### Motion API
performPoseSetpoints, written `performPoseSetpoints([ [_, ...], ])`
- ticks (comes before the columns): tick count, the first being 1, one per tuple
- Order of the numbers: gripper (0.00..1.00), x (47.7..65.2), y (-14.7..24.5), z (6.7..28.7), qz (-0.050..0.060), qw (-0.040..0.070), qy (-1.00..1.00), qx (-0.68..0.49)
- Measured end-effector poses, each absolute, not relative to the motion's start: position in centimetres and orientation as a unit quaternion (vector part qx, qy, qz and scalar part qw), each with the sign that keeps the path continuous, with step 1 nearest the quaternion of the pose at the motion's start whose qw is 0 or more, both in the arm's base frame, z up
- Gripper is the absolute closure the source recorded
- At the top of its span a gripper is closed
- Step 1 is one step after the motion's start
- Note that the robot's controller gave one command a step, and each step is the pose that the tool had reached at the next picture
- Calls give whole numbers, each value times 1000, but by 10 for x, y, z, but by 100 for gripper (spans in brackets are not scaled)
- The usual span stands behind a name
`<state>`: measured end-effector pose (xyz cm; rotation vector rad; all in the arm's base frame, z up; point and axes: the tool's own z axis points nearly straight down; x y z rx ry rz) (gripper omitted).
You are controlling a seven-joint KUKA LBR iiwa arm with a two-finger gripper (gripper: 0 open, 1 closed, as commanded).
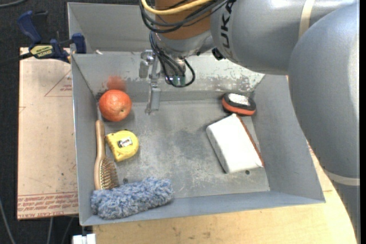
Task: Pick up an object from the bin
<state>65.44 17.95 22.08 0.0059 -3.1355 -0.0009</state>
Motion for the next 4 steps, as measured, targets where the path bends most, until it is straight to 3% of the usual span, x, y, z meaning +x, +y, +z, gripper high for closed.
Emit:
performPoseSetpoints([
  [1, 0, 656, 179, 227, -1, -1, -1000, 1],
  [2, 0, 650, 210, 158, -2, -2, -1000, 13],
  [3, 0, 649, 230, 142, -1, 1, -1000, -15],
  [4, 0, 652, 241, 128, -3, -3, -981, -193],
])
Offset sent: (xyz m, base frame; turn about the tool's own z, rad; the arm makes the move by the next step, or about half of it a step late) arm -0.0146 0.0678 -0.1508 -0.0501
